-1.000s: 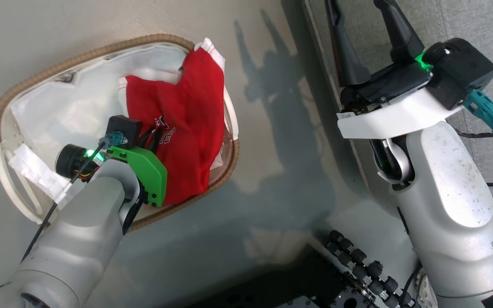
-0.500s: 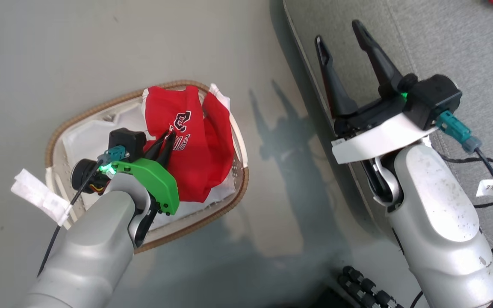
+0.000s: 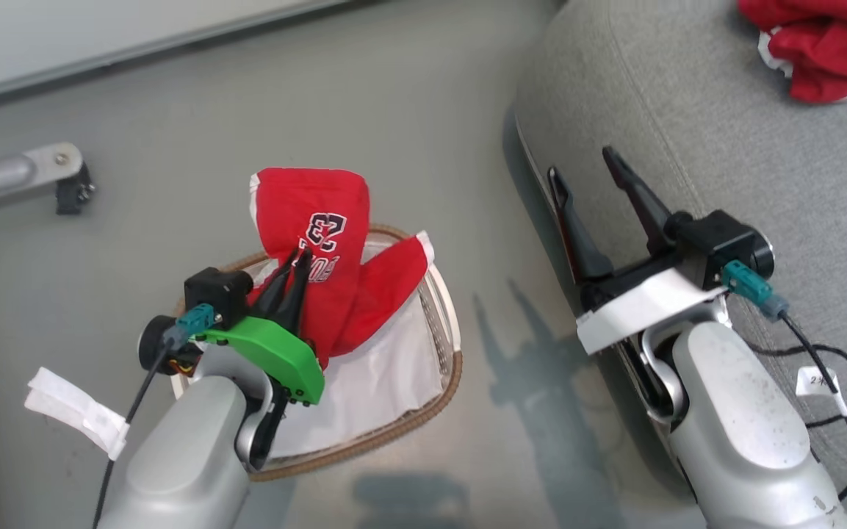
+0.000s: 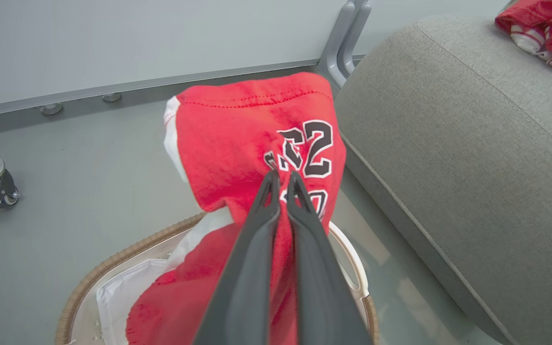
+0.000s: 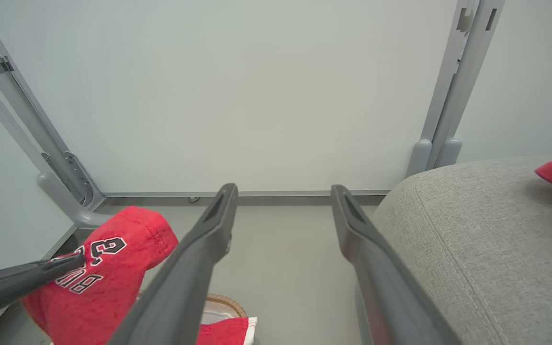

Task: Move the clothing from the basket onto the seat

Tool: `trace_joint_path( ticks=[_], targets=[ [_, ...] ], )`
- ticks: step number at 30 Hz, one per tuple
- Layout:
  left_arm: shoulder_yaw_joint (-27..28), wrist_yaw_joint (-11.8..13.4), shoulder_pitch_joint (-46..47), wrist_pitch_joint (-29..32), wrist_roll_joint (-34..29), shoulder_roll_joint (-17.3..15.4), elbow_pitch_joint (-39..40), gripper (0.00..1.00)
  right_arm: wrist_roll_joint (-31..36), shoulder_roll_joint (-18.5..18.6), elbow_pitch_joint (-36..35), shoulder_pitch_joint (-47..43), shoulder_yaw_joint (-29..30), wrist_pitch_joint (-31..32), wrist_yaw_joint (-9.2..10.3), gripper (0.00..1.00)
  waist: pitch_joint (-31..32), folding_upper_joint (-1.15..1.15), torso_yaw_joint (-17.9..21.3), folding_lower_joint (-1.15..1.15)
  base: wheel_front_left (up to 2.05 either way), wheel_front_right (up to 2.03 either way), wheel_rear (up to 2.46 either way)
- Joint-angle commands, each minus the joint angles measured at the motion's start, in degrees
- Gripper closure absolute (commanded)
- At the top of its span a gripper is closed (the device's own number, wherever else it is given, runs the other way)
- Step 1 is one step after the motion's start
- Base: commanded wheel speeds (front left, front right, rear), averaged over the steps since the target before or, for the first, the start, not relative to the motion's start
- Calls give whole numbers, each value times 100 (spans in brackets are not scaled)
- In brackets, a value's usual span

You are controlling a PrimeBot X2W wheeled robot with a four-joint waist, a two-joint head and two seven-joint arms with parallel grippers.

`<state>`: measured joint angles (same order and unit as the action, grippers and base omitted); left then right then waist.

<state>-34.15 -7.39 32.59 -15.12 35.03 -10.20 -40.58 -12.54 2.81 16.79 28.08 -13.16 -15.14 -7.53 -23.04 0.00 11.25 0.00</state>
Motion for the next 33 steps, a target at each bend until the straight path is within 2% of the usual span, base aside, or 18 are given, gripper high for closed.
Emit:
trace_joint_path(
  ticks=[1, 13, 22, 26, 33],
  targets=[
    [107, -18, -165, -3, -122, 46, 141, 100, 20, 27, 44, -164, 10, -1, 8, 0, 615, 0, -311, 0, 0, 0, 0],
    [836, -19, -655, -2, -629, 370, 1067, 100, 90, 27, 268, -969, 67, 0, 8, 0, 1549, 0, -511, 0, 0, 0, 0],
    [1094, -19, -744, -2, -916, 492, 1643, 100, -9, 28, 394, -1394, -171, 0, 8, 0, 1897, 0, -543, 0, 0, 0, 0],
    [1093, -18, -759, -3, -957, 523, 1773, 100, -18, 44, 413, -1457, -490, 0, 8, 0, 1954, 0, -582, 0, 0, 0, 0],
    [1054, -19, -718, -3, -992, 575, 1894, 100, -145, 70, 454, -1079, -1418, 0, 8, 0, 1887, 0, -707, 0, 0, 0, 0]
  ],
)
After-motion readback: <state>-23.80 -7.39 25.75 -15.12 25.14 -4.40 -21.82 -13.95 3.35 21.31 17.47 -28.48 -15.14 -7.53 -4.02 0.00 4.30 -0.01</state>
